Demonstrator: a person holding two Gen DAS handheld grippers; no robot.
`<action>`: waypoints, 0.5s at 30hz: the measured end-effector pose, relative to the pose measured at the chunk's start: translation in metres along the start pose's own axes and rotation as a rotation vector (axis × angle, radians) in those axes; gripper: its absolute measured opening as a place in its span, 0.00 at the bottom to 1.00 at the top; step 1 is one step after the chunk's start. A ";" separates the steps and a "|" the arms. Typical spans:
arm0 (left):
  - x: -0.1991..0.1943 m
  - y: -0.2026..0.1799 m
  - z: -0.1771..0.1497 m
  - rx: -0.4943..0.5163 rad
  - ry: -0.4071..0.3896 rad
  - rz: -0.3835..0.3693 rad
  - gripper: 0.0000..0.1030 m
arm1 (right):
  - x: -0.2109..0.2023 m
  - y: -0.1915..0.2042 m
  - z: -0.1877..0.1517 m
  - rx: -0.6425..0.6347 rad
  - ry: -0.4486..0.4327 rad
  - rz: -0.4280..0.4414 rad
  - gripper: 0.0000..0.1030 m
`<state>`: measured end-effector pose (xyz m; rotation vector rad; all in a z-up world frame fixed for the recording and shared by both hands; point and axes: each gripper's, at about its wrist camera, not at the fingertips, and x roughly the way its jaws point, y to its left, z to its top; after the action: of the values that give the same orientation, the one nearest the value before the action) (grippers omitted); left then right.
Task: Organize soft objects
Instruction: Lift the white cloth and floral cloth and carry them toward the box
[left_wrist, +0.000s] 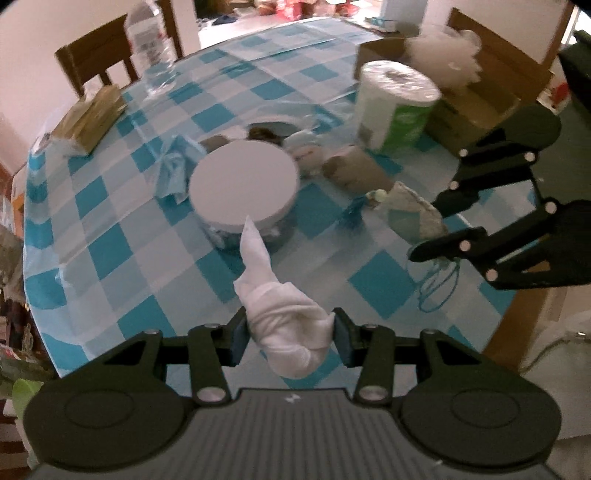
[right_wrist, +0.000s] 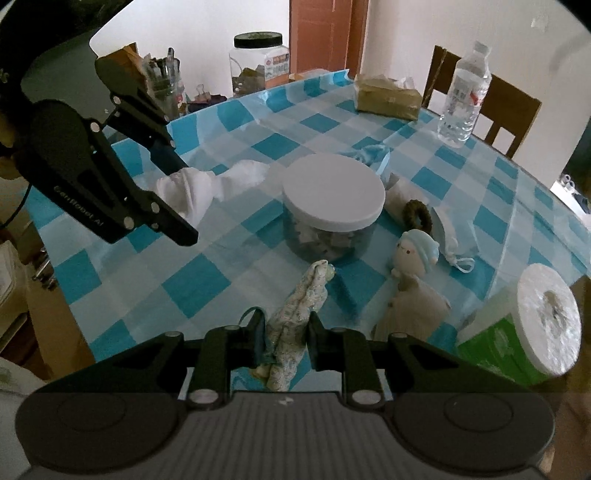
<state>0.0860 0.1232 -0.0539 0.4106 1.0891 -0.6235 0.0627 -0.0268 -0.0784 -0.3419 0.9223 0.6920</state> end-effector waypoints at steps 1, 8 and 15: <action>-0.003 -0.004 0.000 0.013 -0.008 -0.007 0.44 | -0.004 0.002 -0.001 0.003 -0.002 -0.008 0.26; -0.011 -0.031 0.002 0.093 -0.039 -0.048 0.44 | -0.035 0.007 -0.010 0.059 -0.011 -0.065 0.26; -0.016 -0.060 0.017 0.110 -0.050 -0.040 0.44 | -0.062 -0.005 -0.031 0.040 -0.022 -0.089 0.26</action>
<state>0.0533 0.0721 -0.0332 0.4667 1.0198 -0.7274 0.0220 -0.0722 -0.0456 -0.3377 0.8934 0.5940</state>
